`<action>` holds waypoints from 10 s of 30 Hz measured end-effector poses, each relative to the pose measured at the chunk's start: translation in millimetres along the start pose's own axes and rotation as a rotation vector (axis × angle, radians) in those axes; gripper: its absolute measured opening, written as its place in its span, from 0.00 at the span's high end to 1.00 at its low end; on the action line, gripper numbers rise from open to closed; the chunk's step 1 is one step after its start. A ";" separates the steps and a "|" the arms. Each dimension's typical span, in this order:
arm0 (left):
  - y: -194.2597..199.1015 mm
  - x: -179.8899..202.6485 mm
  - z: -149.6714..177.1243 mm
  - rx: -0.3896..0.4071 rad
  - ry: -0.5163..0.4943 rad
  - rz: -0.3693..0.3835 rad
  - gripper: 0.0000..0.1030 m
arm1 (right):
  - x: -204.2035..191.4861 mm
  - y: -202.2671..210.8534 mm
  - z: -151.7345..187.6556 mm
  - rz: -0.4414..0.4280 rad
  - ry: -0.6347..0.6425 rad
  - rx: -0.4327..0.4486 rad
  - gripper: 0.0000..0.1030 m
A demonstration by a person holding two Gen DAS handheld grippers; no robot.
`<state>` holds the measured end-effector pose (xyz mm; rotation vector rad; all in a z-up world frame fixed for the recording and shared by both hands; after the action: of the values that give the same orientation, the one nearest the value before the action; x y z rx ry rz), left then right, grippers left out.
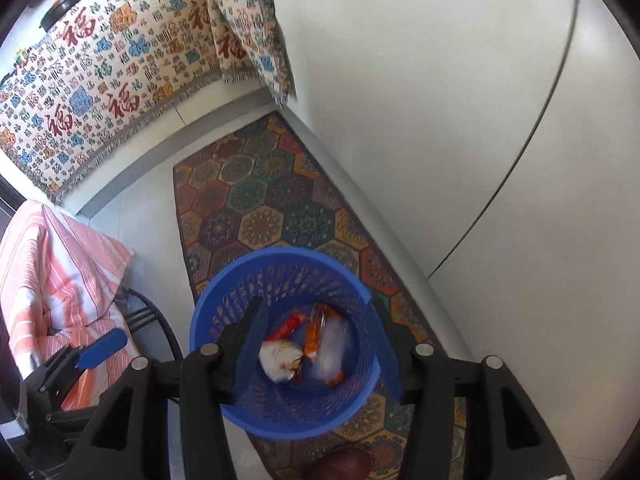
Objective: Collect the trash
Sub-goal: 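Carry both items over the blue wastebasket and open both tools to drop them, then move both tools back toward the remaining trash on the table, then grasp the red plastic bag with the left tool while the right tool grasps the floral tissue pack, then carry both items over the blue wastebasket and open both tools to drop them, then move both tools back toward the milk carton and gold wrappers on the table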
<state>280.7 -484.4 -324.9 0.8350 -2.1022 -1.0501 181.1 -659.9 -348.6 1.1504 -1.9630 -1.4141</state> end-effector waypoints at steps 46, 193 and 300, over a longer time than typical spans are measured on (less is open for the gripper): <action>298.9 -401.8 243.7 0.170 0.520 -0.563 0.06 | -516.8 83.9 216.1 -0.190 0.697 0.135 0.27; 311.2 -355.8 253.5 0.198 0.441 -0.323 0.55 | -548.3 103.4 137.2 -0.233 0.805 -0.103 0.43; 179.8 -59.4 62.8 0.120 0.036 -0.090 0.11 | -88.8 91.9 -13.7 -0.100 0.038 0.283 0.29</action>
<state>222.7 -325.5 -219.1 1.0072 -2.1311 -0.9552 206.7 -582.2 -249.4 1.4057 -2.1541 -1.1773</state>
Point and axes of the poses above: each gripper's, at about its wrist camera, not at the fingertips, and y roughly against the way its jaws point, x to its right, z to its underside, the point moved 7 cm from there along -y, roughly the way its jaws point, and after that the axes turned 4 degrees about -x, right-handed, at the moved point
